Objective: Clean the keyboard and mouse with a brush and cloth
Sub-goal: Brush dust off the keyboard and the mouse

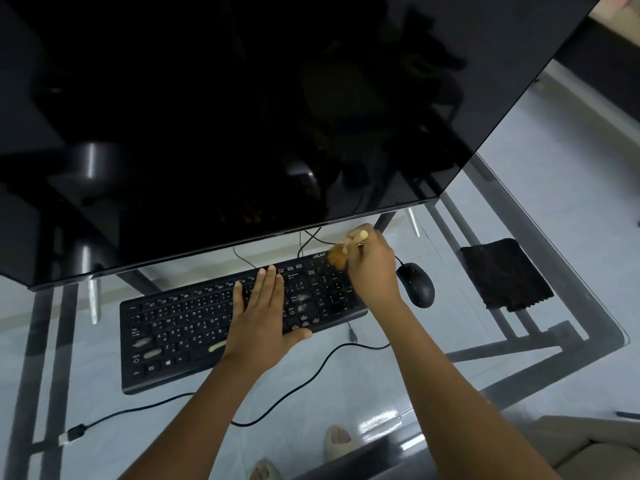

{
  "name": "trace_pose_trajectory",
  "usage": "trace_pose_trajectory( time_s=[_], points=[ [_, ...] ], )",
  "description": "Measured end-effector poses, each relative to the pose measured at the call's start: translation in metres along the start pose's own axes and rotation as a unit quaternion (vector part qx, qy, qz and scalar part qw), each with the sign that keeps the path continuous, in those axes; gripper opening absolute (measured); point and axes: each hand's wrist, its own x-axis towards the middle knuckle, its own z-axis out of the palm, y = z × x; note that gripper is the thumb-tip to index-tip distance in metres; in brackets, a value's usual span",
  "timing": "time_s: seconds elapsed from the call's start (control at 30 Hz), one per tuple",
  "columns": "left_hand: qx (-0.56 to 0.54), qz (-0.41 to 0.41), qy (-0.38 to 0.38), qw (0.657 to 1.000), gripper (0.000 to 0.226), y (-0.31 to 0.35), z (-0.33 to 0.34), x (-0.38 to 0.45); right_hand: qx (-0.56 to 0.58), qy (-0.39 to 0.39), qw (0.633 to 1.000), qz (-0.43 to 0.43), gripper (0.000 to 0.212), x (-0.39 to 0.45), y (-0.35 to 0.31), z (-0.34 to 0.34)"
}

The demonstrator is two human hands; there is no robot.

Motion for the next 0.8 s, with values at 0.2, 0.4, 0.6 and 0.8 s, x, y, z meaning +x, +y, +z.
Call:
trace_pose_trajectory(
  time_s=[0.2,0.4,0.6,0.8],
  points=[
    [0.035,-0.007,0.0,0.999,0.11,0.0,-0.007,-0.003,0.037,-0.077,0.996,0.0,0.012,-0.003,-0.007,0.006],
    [0.013,-0.042,0.06,0.997,0.099,-0.018,-0.013,-0.019,0.119,-0.112,0.986,0.03,0.011,-0.002,-0.012,0.002],
    [-0.048,-0.079,0.105,0.99,0.097,-0.041,-0.01,-0.056,0.1,-0.054,0.991,-0.067,0.009,-0.016,-0.029,0.021],
    [-0.087,-0.124,0.154,0.976,0.094,-0.07,-0.012,-0.091,0.001,-0.113,0.988,-0.108,0.01,-0.028,-0.042,0.038]
  ],
)
